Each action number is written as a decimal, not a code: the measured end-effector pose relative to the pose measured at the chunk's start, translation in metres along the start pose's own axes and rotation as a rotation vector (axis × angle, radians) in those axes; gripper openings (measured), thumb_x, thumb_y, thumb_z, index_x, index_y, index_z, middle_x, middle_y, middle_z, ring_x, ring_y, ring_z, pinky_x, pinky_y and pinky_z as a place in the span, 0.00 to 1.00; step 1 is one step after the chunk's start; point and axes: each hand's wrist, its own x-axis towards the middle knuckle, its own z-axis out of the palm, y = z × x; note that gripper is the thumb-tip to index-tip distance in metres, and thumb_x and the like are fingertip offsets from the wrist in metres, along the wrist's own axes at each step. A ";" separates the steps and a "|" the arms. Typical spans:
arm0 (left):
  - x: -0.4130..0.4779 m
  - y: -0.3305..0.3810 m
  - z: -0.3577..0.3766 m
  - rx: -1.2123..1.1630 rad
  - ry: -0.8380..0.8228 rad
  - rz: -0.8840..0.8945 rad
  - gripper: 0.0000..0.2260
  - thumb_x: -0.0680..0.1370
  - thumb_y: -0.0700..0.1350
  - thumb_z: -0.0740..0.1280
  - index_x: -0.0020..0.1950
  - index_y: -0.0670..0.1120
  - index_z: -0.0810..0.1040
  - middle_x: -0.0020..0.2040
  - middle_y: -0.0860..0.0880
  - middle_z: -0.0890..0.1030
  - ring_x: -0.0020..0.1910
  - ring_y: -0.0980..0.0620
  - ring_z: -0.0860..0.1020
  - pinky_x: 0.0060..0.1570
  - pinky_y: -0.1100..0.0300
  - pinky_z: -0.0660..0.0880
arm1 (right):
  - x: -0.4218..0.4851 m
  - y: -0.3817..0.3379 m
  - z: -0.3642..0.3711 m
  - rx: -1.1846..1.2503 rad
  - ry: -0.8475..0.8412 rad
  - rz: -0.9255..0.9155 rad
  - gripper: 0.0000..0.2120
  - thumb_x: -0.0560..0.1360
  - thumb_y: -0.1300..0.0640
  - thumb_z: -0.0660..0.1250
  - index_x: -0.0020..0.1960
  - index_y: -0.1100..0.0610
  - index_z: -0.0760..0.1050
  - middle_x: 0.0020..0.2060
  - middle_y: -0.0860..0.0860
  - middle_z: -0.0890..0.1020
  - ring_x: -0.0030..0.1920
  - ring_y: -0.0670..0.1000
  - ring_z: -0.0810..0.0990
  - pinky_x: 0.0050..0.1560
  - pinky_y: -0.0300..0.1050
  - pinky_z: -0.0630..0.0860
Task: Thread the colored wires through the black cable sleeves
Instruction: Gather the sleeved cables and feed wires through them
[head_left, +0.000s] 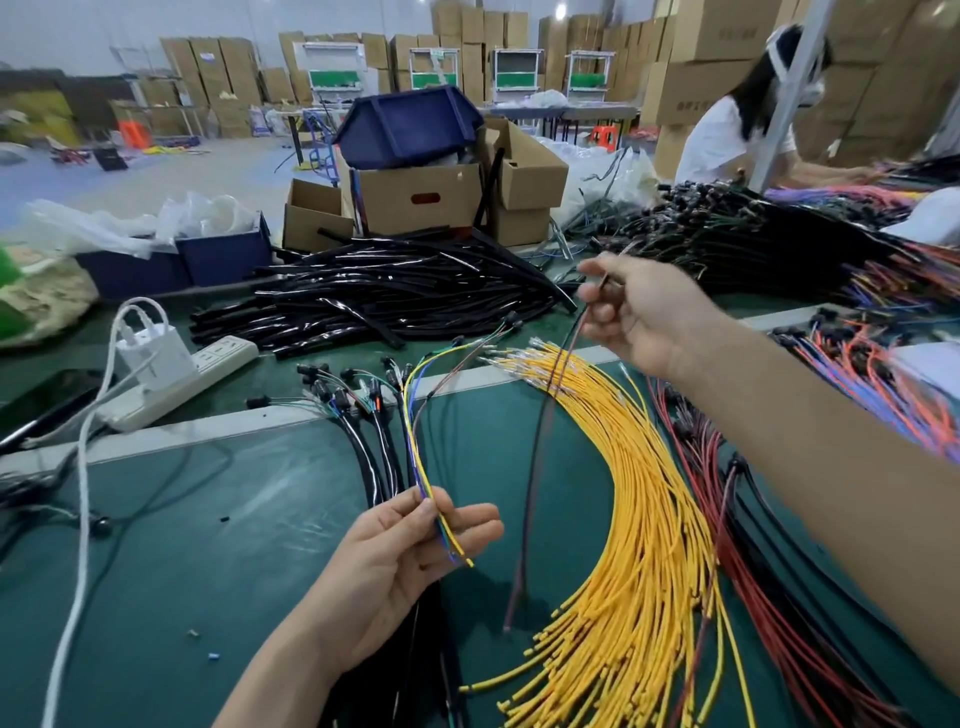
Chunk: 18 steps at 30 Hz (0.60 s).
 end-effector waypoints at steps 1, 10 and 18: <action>0.000 0.000 0.000 0.005 -0.013 -0.002 0.05 0.75 0.39 0.60 0.45 0.38 0.73 0.54 0.30 0.79 0.50 0.36 0.82 0.44 0.54 0.80 | 0.002 0.007 0.006 -0.027 -0.001 0.018 0.07 0.80 0.60 0.57 0.44 0.57 0.70 0.21 0.49 0.73 0.18 0.44 0.64 0.23 0.34 0.59; 0.001 -0.004 -0.003 0.047 -0.004 0.048 0.12 0.74 0.40 0.62 0.52 0.36 0.78 0.42 0.39 0.83 0.31 0.50 0.79 0.38 0.60 0.79 | 0.020 0.047 0.061 -0.222 0.009 -0.120 0.13 0.73 0.71 0.52 0.49 0.56 0.67 0.29 0.56 0.74 0.24 0.49 0.65 0.24 0.38 0.60; 0.000 -0.003 -0.003 0.075 -0.063 0.029 0.14 0.73 0.39 0.64 0.57 0.37 0.78 0.44 0.42 0.82 0.32 0.55 0.77 0.40 0.60 0.78 | 0.039 0.056 0.081 -0.340 -0.124 -0.177 0.23 0.76 0.71 0.55 0.64 0.50 0.72 0.34 0.57 0.79 0.27 0.50 0.72 0.27 0.39 0.72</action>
